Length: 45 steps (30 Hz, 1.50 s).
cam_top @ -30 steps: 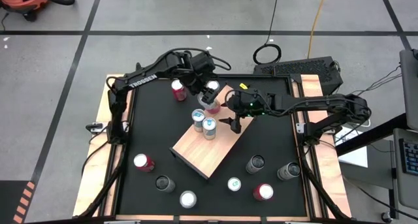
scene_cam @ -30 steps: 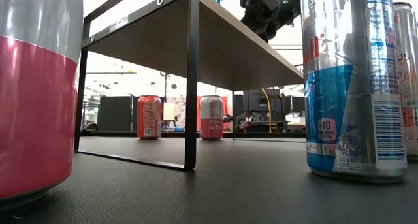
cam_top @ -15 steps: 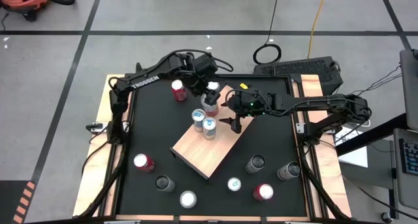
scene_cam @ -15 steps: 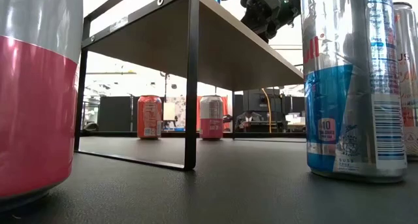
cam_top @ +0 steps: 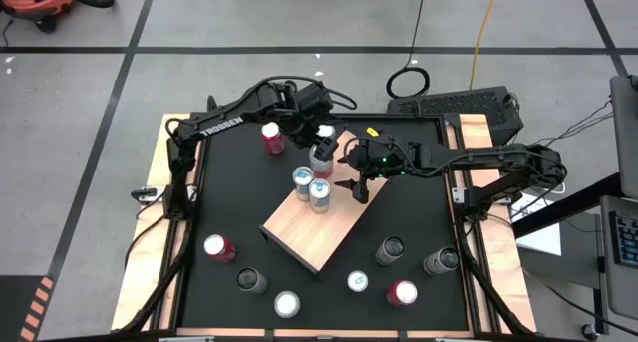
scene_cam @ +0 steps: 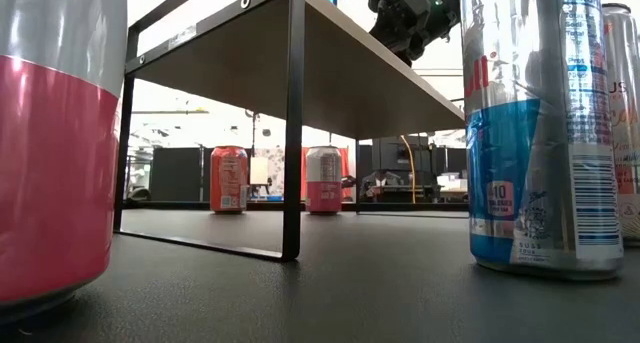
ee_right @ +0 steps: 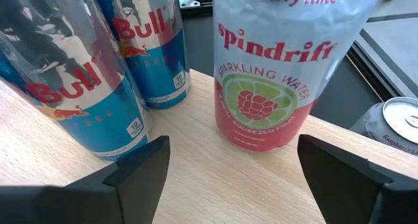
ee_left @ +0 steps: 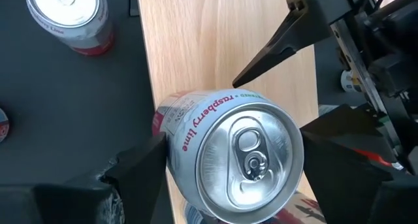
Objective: Place canned beverage on shelf
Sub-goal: Put the top left pink-white soda can on the shelf
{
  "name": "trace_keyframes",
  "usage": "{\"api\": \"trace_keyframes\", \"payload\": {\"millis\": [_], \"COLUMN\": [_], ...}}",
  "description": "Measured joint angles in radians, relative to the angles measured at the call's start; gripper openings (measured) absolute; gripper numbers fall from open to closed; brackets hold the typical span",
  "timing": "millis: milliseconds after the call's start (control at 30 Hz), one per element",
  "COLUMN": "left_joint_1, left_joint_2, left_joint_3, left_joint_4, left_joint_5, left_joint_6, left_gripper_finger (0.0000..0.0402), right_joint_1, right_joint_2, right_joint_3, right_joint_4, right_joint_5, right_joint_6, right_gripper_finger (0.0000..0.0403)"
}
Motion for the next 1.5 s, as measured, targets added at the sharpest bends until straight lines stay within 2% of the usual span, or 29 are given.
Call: {"api": "trace_keyframes", "payload": {"millis": [833, 1100, 1200, 1333, 1500], "left_joint_1": [0.003, 0.015, 0.030, 0.057, 0.083], "left_joint_2": [-0.014, -0.045, -0.089, -0.151, -0.210], "left_joint_3": [0.017, 0.019, 0.054, 0.093, 0.094], "left_joint_4": [0.076, 0.062, 0.046, 0.029, -0.003], "left_joint_5": [0.023, 0.030, 0.007, -0.050, -0.136], "left_joint_6": [-0.069, -0.097, -0.114, -0.113, -0.111], "left_gripper_finger": [0.0325, 0.0325, 0.0325, 0.0325, 0.0325], "right_joint_1": [0.000, 0.000, 0.000, -0.001, 0.001], "right_joint_2": [-0.008, -0.014, -0.030, -0.042, -0.041], "right_joint_3": [0.000, 0.000, 0.000, 0.000, 0.000], "right_joint_4": [-0.023, -0.038, -0.057, -0.070, -0.079], "right_joint_5": [0.000, 0.001, 0.041, 0.056, 0.048], "right_joint_6": [-0.007, -0.014, -0.009, 0.004, 0.026], "right_gripper_finger": [0.0312, 0.0312, 0.0312, 0.0295, 0.0242]}}
